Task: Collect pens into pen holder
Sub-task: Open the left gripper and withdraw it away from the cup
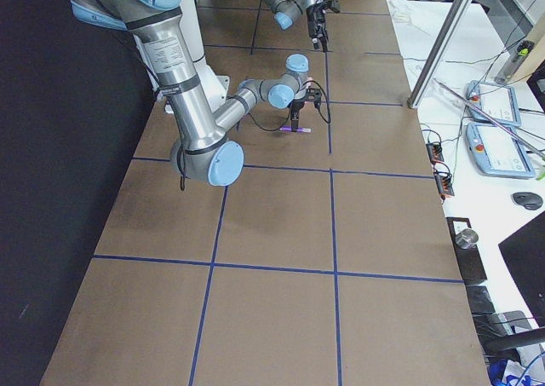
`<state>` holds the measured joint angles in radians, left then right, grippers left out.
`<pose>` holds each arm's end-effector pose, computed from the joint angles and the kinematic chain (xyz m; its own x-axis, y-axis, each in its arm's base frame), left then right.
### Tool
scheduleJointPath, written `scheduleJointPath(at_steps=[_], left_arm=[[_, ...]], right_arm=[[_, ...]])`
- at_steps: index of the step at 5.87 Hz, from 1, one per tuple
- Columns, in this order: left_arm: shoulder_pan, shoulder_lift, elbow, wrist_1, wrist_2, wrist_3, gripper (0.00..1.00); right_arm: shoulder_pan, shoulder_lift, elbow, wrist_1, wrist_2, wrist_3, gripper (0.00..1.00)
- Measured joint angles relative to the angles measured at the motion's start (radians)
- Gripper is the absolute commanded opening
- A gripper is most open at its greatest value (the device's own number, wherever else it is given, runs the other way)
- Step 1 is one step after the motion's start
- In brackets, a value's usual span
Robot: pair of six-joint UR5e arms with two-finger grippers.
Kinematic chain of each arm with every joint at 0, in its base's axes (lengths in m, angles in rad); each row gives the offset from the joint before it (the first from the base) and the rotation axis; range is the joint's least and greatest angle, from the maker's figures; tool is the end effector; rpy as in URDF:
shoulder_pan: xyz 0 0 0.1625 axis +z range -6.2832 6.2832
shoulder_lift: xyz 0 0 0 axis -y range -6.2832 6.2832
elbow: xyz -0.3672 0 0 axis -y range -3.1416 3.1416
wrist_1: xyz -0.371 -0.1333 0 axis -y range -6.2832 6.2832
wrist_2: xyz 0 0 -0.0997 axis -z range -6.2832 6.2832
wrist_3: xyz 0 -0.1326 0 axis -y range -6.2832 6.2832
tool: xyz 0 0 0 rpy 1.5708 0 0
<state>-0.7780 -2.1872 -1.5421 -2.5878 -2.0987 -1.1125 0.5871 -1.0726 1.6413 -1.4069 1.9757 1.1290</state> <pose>0.4036 -0.4910 0.1529 0.0879 0.4499 -0.8887 0.2328 0.8582 0.4575 -0.4910 -0.4241 0.3092 0.6834 -0.0173 0.7298 0.0027 0.9998 0.0212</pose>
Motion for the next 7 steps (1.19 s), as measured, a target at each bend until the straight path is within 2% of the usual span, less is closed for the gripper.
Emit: scheduleJointPath(at_steps=[1,2,4,7], left_arm=[[-0.024,0.006,-0.089,0.174,-0.022,-0.002,1.00],[-0.033,0.014,-0.145,0.277,-0.028,-0.009,1.00],[-0.035,0.038,-0.197,0.333,-0.030,-0.026,1.00],[-0.035,0.051,-0.208,0.337,-0.030,-0.029,1.00]], right_arm=[[0.001,-0.002,-0.002,-0.005,0.017,0.000,1.00],[0.001,-0.006,-0.006,-0.007,0.030,0.000,1.00],[-0.003,-0.008,-0.019,-0.014,0.038,0.000,1.00],[-0.010,-0.007,-0.028,-0.020,0.037,0.001,0.99]])
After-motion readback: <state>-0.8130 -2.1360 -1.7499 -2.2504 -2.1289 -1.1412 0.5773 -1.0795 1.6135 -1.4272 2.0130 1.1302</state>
